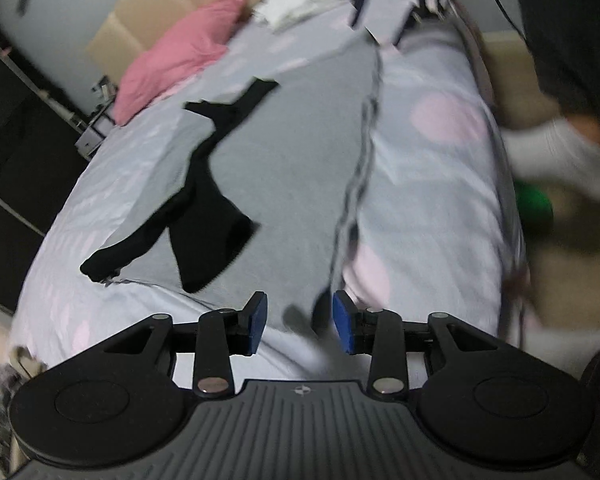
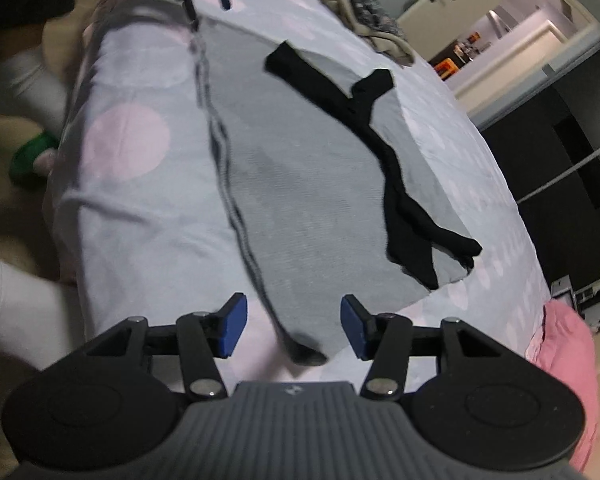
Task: Fold clothes
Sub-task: 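Grasp the long side edge of the grey shirt with both grippers, then lift the edge with both grippers and fold the shirt in half lengthwise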
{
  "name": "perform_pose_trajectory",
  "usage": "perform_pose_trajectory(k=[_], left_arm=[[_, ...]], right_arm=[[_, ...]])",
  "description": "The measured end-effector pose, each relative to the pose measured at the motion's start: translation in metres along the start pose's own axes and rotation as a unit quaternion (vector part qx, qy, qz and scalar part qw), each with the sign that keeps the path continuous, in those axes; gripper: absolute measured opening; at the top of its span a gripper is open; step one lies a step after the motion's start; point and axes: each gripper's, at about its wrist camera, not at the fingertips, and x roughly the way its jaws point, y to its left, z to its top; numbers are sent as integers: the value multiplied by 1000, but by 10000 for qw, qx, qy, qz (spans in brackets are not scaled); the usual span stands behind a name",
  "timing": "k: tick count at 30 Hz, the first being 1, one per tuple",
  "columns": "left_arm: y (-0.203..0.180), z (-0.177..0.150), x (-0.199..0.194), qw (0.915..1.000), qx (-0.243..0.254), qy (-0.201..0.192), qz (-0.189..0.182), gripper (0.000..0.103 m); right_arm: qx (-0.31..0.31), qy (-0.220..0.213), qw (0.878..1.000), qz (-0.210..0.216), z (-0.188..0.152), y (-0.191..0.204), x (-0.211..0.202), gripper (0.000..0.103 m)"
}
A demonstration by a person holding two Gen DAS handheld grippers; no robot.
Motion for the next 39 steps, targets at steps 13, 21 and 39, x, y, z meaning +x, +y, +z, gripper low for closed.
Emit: perform_pose_trajectory(k=[13, 21, 39], left_arm=[[-27, 6, 27, 9919, 1045, 331, 642, 46], [-47, 6, 29, 9893, 1028, 400, 957, 29], [3, 19, 18, 9989, 95, 411, 216, 2]], right_arm=[[-989, 27, 9902, -981, -3, 35, 21, 60], [-1093, -42, 9840, -1406, -3, 40, 34, 61], [-748, 192, 9894, -1228, 11, 23, 39, 8]])
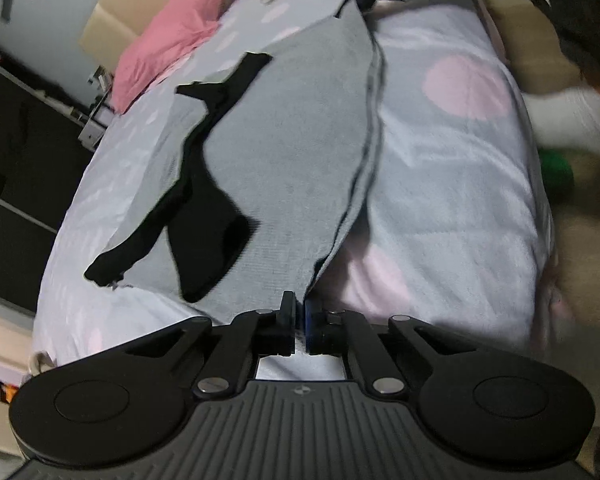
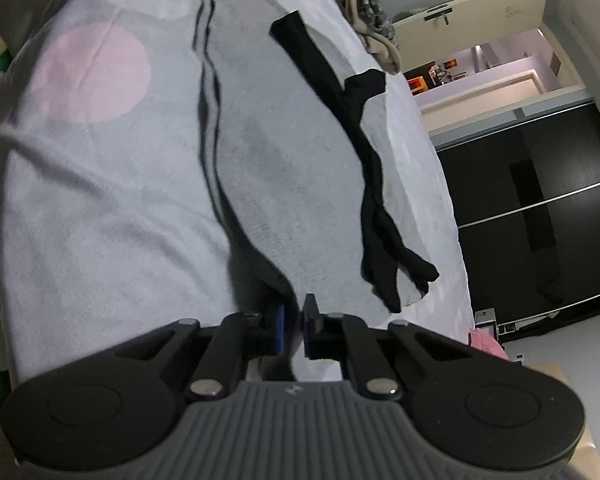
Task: Fold clothes
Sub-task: 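Lift the edge with both grippers and fold the shirt in half lengthwise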
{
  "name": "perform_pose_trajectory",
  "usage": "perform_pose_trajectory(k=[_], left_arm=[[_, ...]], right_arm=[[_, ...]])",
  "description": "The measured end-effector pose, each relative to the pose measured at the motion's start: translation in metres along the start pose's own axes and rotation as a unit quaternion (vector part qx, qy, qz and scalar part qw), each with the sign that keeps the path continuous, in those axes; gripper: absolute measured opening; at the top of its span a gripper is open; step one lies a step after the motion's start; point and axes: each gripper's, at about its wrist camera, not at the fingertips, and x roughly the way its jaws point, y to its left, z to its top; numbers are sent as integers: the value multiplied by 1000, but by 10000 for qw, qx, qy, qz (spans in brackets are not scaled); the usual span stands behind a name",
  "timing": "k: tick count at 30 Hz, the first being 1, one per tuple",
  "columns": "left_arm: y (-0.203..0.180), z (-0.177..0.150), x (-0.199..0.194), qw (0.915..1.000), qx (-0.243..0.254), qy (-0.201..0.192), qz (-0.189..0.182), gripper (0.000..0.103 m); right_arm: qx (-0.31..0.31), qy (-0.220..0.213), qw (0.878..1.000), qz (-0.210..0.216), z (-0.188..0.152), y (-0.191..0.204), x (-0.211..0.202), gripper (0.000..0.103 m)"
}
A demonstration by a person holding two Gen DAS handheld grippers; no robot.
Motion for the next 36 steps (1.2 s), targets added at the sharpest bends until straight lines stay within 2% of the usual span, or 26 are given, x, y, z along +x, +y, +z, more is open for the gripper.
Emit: perform_pose_trajectory(k=[3, 6, 8, 11, 14, 19, 26, 30, 36], left_arm=[[15, -2, -10, 9994, -292, -82, -171, 2], [17, -5, -18, 9985, -306, -115, -430, 2], [13, -6, -21, 9987, -219, -137, -449, 2], [22, -7, -22, 9981, -368, -223, -446, 2], [45, -4, -18, 9963, -677, -289, -450, 2], [92, -2, -12, 9924, -1087, -406, -413, 2], [164, 3, -5, 9765, -1996, -710, -400, 2], [199, 10, 8, 9685, -2334, -782, -388, 2], [242, 13, 46, 9639, -2578, -608, -288, 2]], right_arm=[[133, -32, 9999, -7, 1, -13, -7, 7], [59, -96, 9992, 377, -3, -21, -16, 6], [14, -108, 9988, 481, -5, -23, -22, 6], [174, -132, 9987, 469, -6, -34, -27, 6], [527, -154, 9972, 501, -5, -52, -23, 6], [998, -258, 9908, 880, -5, -94, -13, 6], [1678, -302, 9770, 1283, -13, -159, 13, 6], [1778, -278, 9723, 1490, -14, -193, 39, 6], [1725, -58, 9708, 1666, -15, -239, 104, 6]])
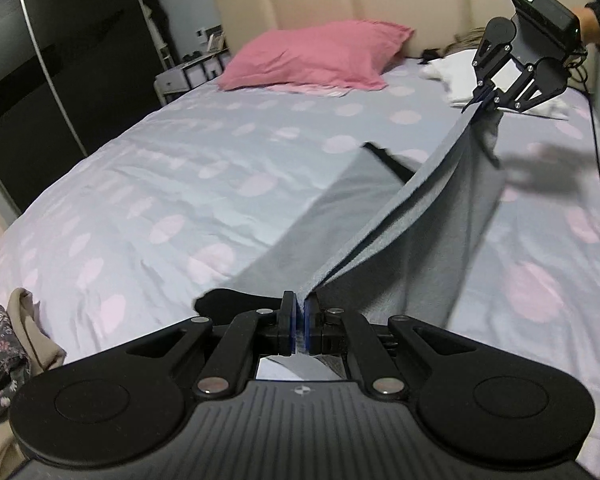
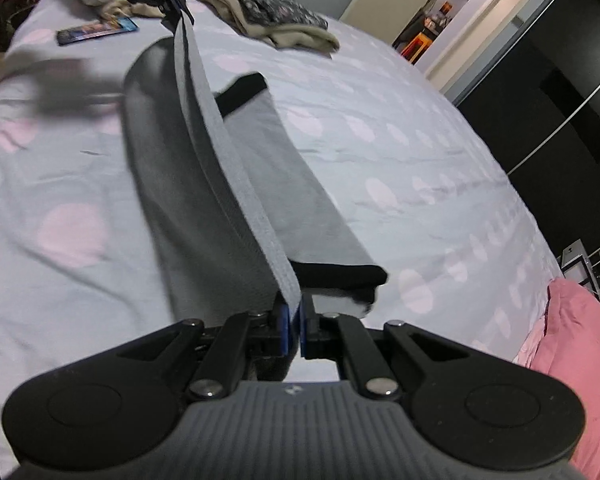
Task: Fold clothes
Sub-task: 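Lift the edge with both grippers and fold the shirt in half lengthwise, then open both grippers and pull them back from the folded shirt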
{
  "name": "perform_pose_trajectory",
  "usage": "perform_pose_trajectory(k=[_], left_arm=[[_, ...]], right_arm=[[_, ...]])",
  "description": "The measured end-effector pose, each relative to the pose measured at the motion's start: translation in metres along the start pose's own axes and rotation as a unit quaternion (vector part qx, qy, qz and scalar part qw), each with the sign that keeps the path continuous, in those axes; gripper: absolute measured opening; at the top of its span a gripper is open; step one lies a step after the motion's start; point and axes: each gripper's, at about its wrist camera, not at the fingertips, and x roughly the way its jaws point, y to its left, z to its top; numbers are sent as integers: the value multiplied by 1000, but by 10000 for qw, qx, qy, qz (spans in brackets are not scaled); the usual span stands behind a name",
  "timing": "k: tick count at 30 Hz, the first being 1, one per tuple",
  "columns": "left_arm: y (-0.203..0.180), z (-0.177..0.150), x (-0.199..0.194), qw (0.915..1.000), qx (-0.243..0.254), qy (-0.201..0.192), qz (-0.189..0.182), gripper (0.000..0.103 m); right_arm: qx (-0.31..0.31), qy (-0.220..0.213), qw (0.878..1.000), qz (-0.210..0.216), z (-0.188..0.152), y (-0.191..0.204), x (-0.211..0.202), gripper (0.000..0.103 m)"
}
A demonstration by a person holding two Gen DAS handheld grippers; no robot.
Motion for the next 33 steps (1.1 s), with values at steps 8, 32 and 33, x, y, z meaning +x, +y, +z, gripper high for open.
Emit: perform_pose_trajectory(k=[8, 32, 33], left_arm=[[43, -1, 58, 9973, -601, 408, 85, 2], [79, -35, 31, 9439, -3175, 447, 793, 30], [71, -40, 24, 9418, -3290, 391, 578, 31]], right_arm=[[49, 478, 9983, 328, 25, -58, 80, 6], [1855, 479, 9756, -1071, -5, -68, 86, 42], [2097, 328, 9732, -881, -9, -64, 80, 45]])
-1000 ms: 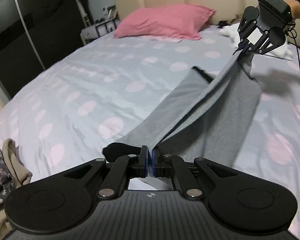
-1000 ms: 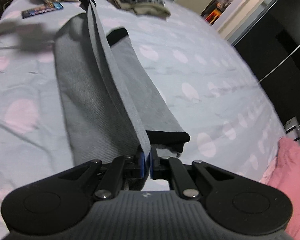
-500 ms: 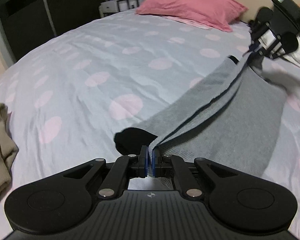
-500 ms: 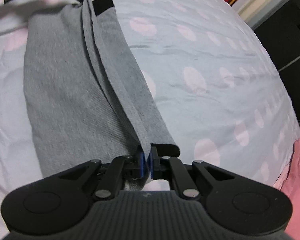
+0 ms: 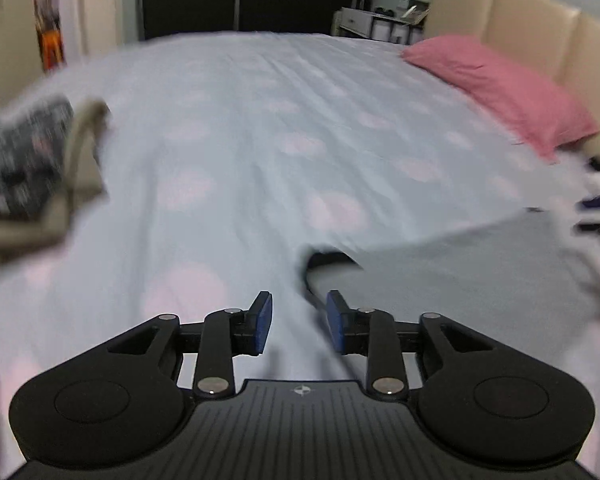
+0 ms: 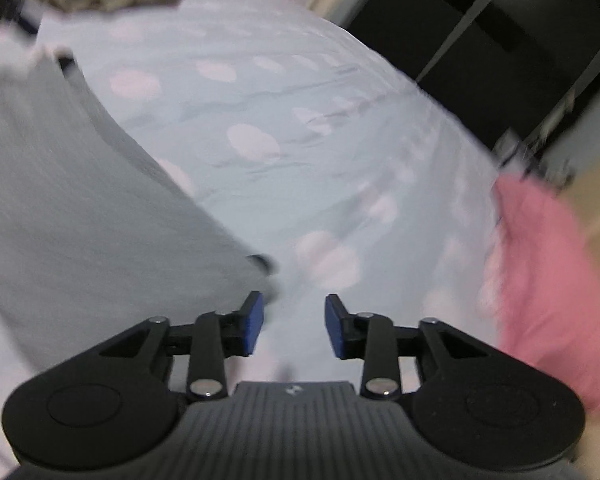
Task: Fold clothes
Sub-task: 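Open both grippers and pull them back from the folded shirt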
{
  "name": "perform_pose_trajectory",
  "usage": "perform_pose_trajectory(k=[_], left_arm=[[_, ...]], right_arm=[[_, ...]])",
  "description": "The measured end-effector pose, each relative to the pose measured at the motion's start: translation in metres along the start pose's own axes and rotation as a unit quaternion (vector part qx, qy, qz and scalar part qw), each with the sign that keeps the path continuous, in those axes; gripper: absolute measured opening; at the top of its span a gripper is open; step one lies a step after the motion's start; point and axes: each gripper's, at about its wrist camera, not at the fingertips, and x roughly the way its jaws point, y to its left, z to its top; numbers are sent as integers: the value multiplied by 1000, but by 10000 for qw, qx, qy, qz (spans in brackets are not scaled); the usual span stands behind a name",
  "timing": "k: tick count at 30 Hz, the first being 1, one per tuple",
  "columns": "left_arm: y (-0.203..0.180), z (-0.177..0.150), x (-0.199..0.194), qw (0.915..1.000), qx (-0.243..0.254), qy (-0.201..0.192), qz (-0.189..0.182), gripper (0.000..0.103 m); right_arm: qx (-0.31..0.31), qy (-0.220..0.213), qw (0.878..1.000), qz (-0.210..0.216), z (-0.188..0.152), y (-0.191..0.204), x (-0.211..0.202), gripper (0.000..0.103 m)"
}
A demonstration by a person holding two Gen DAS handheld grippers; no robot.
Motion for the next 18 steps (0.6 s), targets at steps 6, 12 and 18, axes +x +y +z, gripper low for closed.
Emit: perform_pose_trajectory(k=[6, 12, 18], left_arm=[[-25, -58, -22, 9972, -204, -30, -717, 45], [-43, -87, -13, 9964, 57, 82, -838, 45], [-44, -89, 2, 9971, 86, 25, -749, 45]], right_arm=[[774, -382, 9925, 863, -40, 27, -36, 60], [1777, -479, 9776, 1020, -85, 34, -56, 60], [2498, -456, 9607, 1125, -115, 31, -52, 60]])
